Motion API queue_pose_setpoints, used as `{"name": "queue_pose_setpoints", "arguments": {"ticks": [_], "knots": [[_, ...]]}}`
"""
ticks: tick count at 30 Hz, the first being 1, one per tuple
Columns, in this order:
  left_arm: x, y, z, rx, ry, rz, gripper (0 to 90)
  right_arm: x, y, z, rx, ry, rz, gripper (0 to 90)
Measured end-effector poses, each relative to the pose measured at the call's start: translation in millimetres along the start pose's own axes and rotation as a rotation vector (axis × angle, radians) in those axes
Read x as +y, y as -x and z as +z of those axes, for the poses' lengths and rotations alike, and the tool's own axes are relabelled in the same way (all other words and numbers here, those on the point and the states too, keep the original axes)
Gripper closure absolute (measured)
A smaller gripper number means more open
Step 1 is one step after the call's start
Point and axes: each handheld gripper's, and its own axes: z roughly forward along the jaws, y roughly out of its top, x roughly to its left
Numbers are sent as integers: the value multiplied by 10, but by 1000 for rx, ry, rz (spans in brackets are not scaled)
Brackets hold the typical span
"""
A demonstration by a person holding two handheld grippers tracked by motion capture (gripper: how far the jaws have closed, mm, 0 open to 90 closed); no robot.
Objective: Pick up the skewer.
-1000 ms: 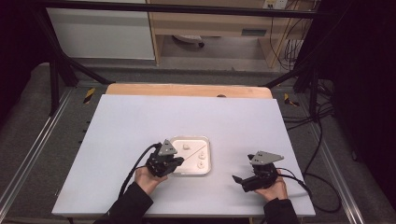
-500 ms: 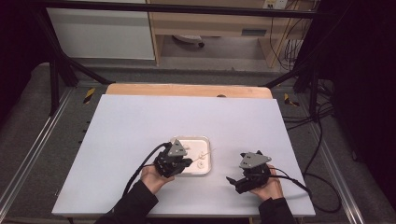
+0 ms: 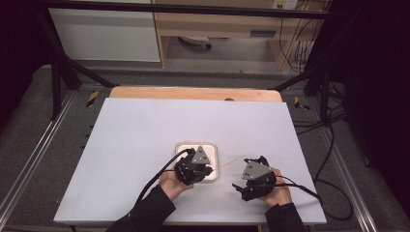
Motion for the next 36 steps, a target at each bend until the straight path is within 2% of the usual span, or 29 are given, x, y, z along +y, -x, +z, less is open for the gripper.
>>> {"name": "queue_pose_setpoints", "arguments": {"ticks": [9,11,17,20,21,24,26,28,29,30,32,35,36], "knots": [[112,82,101,-31,-30,34,886,28,-33,1,-13,-16,-65,204],[134,101,120,-37,-35,42,886,29,-44,-2,-15,-14,-113,256],[190,179,161,-56,-45,67,886,29,-60,-10,-22,-4,-157,320],[199,212,180,-62,-51,78,886,17,-70,3,-27,-15,-211,372],[203,224,183,-64,-52,78,886,17,-70,3,-27,-15,-211,372],[221,260,192,-74,-44,81,886,4,-73,14,-18,-17,-286,432],[225,266,190,-76,-47,86,886,0,-78,13,-14,-19,-298,445],[229,275,189,-81,-52,94,886,-12,-83,22,-10,-26,-348,475],[228,278,191,-82,-53,95,886,-12,-83,22,-10,-26,-348,475],[226,282,194,-81,-55,95,886,-16,-89,32,-4,-31,-372,496],[221,285,199,-85,-59,100,886,-17,-84,38,-1,-36,-390,513],[214,292,198,-90,-61,105,886,-22,-81,41,-3,-41,-399,527],[211,292,194,-92,-62,105,886,-27,-84,42,-2,-47,-407,559]]}}
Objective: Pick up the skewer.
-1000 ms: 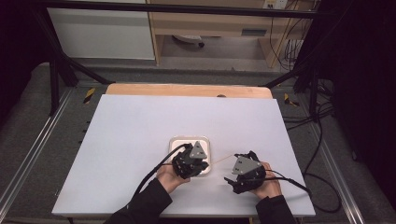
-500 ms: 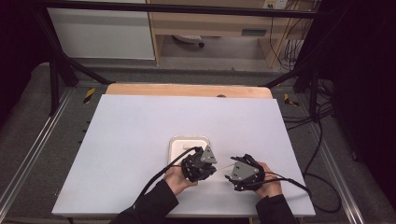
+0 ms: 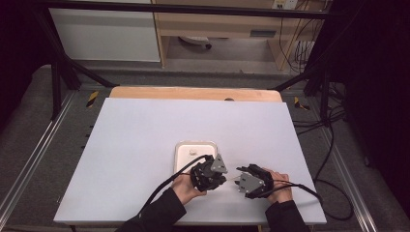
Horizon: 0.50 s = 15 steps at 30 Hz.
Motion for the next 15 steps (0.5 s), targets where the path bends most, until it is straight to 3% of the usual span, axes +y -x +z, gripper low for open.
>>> {"name": "queue_pose_setpoints", "arguments": {"ticks": [2,15], "knots": [[-10,5,-2,-20,0,-11,886,-1,-5,0,-4,-2,-12,593],[-80,-45,-45,-11,-5,-13,886,-8,-48,-17,-21,-18,-114,801]]}}
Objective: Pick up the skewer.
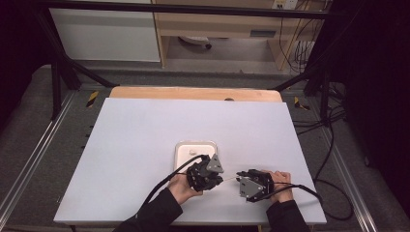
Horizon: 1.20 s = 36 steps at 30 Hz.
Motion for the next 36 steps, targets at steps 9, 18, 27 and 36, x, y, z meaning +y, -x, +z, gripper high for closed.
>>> {"name": "queue_pose_setpoints", "arguments": {"ticks": [9,18,27,36], "knots": [[-11,-11,3,-3,-2,-3,885,1,-7,-21,-1,-2,-63,863],[-14,-46,-24,-7,-5,3,881,37,-22,-35,-3,-19,-127,891],[57,-80,-14,37,-111,9,739,90,2,-40,-18,-76,-175,893],[137,-57,153,35,-274,42,818,131,1,-24,-14,-99,-203,893]]}}
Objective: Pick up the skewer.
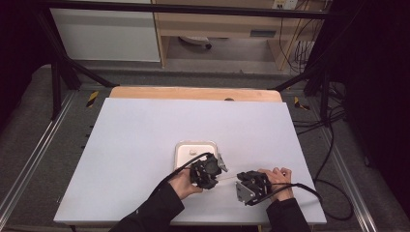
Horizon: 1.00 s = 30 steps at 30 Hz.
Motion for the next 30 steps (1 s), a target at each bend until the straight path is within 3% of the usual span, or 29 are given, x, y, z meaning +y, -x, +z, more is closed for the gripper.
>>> {"name": "queue_pose_setpoints", "arguments": {"ticks": [5,16,18,20,21,23,24,25,26,27,28,30], "knots": [[23,48,51,9,-34,27,871,24,2,13,0,-14,-39,893],[-4,78,26,31,-27,69,884,36,-6,4,3,-15,-6,871],[-34,78,25,34,-6,64,884,21,13,-5,-11,8,61,743],[-70,69,9,37,3,56,884,-8,22,-8,-9,33,135,684],[-92,61,-3,41,5,50,884,-8,22,-8,-9,33,135,684],[-146,38,-29,47,10,42,883,-53,36,-20,-11,59,220,605],[-177,22,-45,51,12,37,883,-106,55,-37,-19,82,311,548],[-208,5,-53,45,23,33,883,-106,55,-37,-19,82,311,548],[-242,-12,-71,46,29,21,883,-134,64,-47,-15,95,354,522],[-278,-23,-88,51,38,7,883,-157,69,-55,-15,106,399,487],[-313,-39,-110,58,43,0,883,-197,79,-69,-18,122,494,443],[-391,-68,-157,74,56,-20,882,-233,88,-78,-22,139,575,390]]}}
